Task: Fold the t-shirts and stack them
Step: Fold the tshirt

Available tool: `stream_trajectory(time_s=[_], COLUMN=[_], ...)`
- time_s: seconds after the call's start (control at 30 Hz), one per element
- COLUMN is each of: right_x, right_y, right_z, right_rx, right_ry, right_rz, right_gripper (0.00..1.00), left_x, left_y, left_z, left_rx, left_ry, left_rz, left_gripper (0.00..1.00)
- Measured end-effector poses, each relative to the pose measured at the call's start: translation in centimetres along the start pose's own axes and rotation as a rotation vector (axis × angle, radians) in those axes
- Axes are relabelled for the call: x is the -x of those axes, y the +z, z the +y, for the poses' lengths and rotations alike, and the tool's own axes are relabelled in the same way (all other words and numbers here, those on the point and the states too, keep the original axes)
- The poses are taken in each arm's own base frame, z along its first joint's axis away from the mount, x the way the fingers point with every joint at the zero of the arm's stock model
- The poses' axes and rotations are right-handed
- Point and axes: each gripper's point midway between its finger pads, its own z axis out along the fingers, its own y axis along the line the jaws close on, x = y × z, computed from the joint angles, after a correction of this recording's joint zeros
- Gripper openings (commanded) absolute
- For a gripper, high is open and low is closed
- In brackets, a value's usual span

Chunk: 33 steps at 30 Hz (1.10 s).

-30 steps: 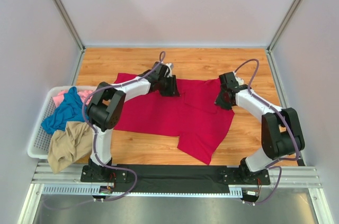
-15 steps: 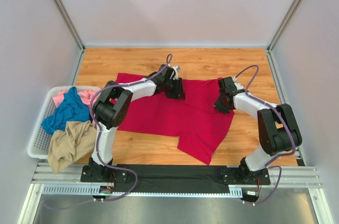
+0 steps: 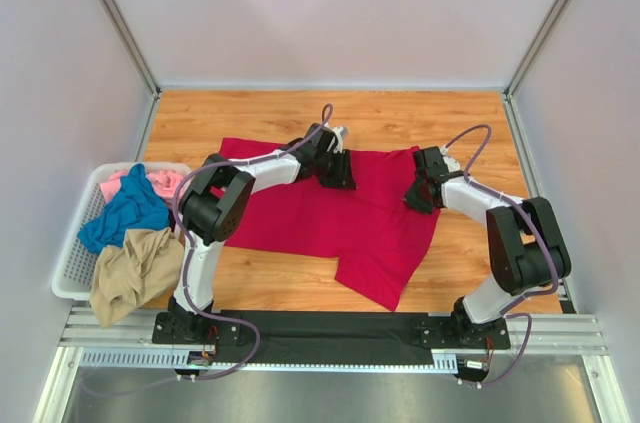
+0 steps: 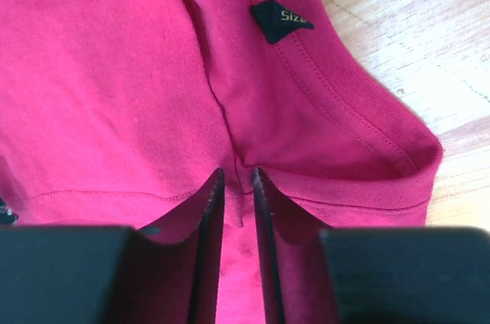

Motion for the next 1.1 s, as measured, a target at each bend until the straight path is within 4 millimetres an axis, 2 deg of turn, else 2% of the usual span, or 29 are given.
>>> stream_trajectory(time_s=[0.17,0.4,0.67,0.8,0.97,1.1], right_x=[-0.1,-0.4,-0.9,-0.9,-0.9,-0.8], right_y=[-0.2,-0.8,-0.9,-0.9,-0.9,-0.9], right_z=[-0.1,-0.5,-0.1,0.0,0.0,0.0], right_rx=[-0.003,-0.015,-0.003,0.001,0.002,0.0], right_ry=[-0.001,0.008,0.037,0.049,0.054,0.054], right_rz=[0.004,0.019,0.044,0.047,0.046,0.043], right_gripper=[0.29,0.29,0.25,0.19,0.0,0.0], left_x=[-0.3,0.2,0.1,0.1,0.1,0.6], left_y=[0.3,0.6,0.5,0.5,0.5,0.4], left_z=[0.1,-0.5,-0.6,-0.6,-0.7,-1.0], left_rx=[0.002,-0.006,-0.001,-0.001,-0.002,0.007], left_ry=[0.0,0.006,0.003,0.002,-0.004,-0.016], left_rz=[0.007,0.004,0.015,0.014,0.014,0.018], left_gripper=[0.38,0.14,0.0,0.0,0.0,0.0])
